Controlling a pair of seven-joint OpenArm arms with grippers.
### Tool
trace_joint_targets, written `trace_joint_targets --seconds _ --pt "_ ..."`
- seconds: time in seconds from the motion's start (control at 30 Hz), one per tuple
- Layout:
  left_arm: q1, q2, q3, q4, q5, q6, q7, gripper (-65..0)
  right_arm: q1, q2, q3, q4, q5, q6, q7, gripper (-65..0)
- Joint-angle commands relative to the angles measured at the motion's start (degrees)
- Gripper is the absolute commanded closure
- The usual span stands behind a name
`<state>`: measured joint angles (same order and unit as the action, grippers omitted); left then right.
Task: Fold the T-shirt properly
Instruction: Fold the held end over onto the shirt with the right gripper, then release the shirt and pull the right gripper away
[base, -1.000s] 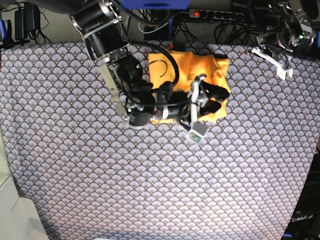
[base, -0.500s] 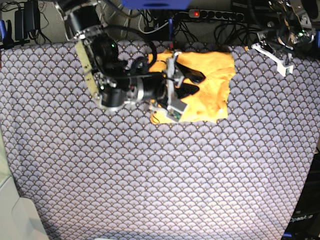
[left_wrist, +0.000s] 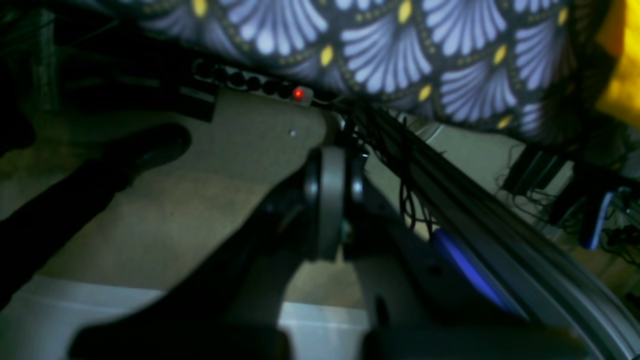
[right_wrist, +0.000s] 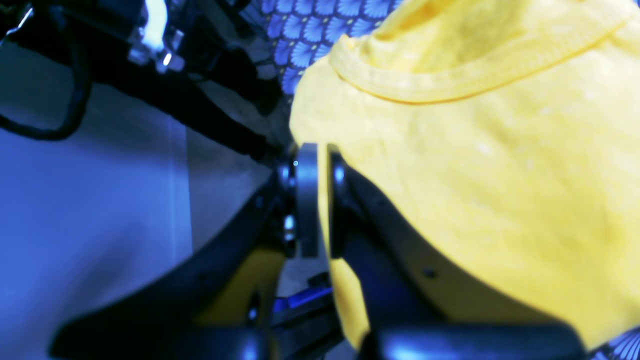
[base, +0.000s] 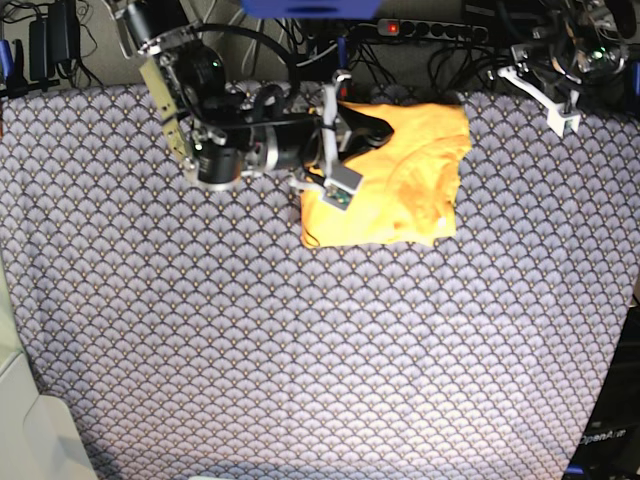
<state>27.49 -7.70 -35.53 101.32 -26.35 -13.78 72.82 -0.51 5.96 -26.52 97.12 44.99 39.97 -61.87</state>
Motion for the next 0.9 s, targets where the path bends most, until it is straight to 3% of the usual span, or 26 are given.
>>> trace_joint_targets --seconds 0.0,0.23,0.37,0.57,0.87 --pt "0.16 -0.52 -0.21 1.06 -0.16 -0.33 -0.33 0.0 1.88 -0.64 -0.69 1.03 1.64 0.03 1.43 -1.5" --pt "1.31 -0.52 -0.21 1.06 -0.60 -0.33 -0.33 0.0 11.90 -0.81 -4.82 -3.71 1.91 0.03 1.43 -1.5" --pt "2.19 0.63 -0.38 1.23 -0.60 -0.33 -0.33 0.0 16.47 -3.01 -7.02 -9.25 1.56 0.03 1.60 -1.5" --pt "3.68 1.77 -0.38 2.37 -0.33 -0.33 -0.33 0.0 22.01 -3.89 -10.36 -20.77 1.47 0.03 8.55 -1.5" --pt "5.17 1.77 -0.56 5.36 -0.24 -0.33 -0.33 0.0 29.04 1.56 -15.10 -36.86 1.47 0.03 19.80 -1.5"
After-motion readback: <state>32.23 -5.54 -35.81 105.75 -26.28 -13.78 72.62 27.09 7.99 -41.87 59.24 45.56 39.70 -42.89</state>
